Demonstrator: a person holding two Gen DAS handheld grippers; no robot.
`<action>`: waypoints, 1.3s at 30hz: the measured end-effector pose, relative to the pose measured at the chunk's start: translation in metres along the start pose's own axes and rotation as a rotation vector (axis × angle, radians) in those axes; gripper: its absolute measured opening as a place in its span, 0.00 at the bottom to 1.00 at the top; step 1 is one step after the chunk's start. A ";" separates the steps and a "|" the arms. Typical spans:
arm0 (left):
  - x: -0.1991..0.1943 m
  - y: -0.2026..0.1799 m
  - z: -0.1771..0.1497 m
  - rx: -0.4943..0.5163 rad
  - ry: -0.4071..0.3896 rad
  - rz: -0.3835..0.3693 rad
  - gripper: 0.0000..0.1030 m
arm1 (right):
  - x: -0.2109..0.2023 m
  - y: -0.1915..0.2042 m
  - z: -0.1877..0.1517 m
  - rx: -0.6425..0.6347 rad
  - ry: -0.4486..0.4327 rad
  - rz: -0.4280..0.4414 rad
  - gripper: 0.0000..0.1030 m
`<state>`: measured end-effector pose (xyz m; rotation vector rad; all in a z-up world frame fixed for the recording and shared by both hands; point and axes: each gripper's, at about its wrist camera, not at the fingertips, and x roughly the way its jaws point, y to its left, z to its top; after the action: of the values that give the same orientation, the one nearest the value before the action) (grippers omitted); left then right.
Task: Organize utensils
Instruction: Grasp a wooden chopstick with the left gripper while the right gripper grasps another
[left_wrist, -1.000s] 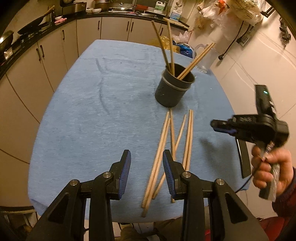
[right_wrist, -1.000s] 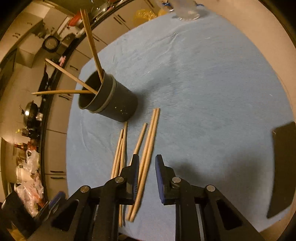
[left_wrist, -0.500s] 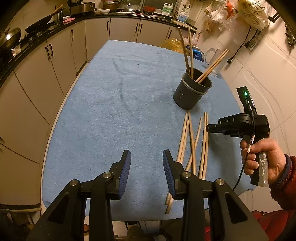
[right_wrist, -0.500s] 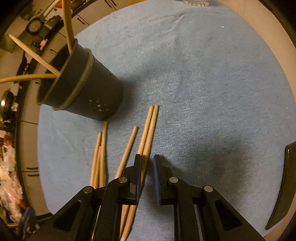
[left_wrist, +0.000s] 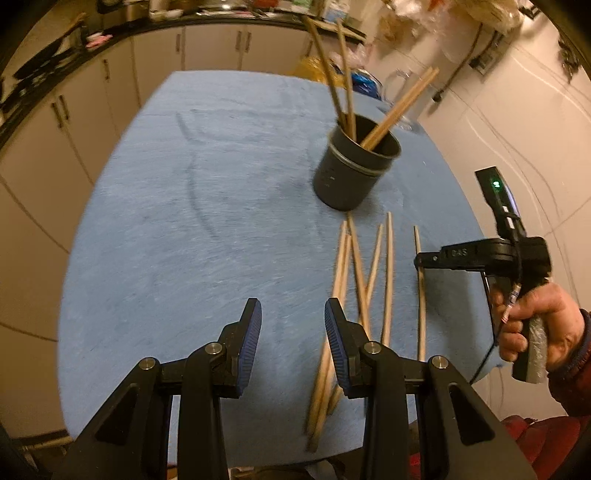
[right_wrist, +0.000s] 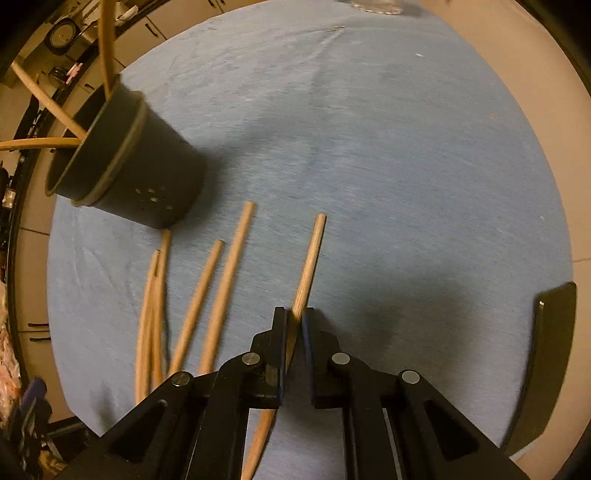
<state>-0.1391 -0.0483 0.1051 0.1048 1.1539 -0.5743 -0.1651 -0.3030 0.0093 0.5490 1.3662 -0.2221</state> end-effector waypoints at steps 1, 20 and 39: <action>0.004 -0.003 0.002 0.007 0.008 -0.011 0.33 | -0.002 -0.005 -0.002 0.001 0.007 0.005 0.08; 0.108 -0.054 0.046 0.225 0.202 -0.044 0.12 | -0.014 -0.052 -0.041 -0.032 0.019 0.069 0.08; 0.125 -0.053 0.054 0.233 0.236 0.014 0.06 | -0.008 -0.032 -0.030 -0.054 0.040 0.026 0.09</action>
<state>-0.0846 -0.1601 0.0286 0.3888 1.3101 -0.6960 -0.2076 -0.3169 0.0059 0.5284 1.3986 -0.1532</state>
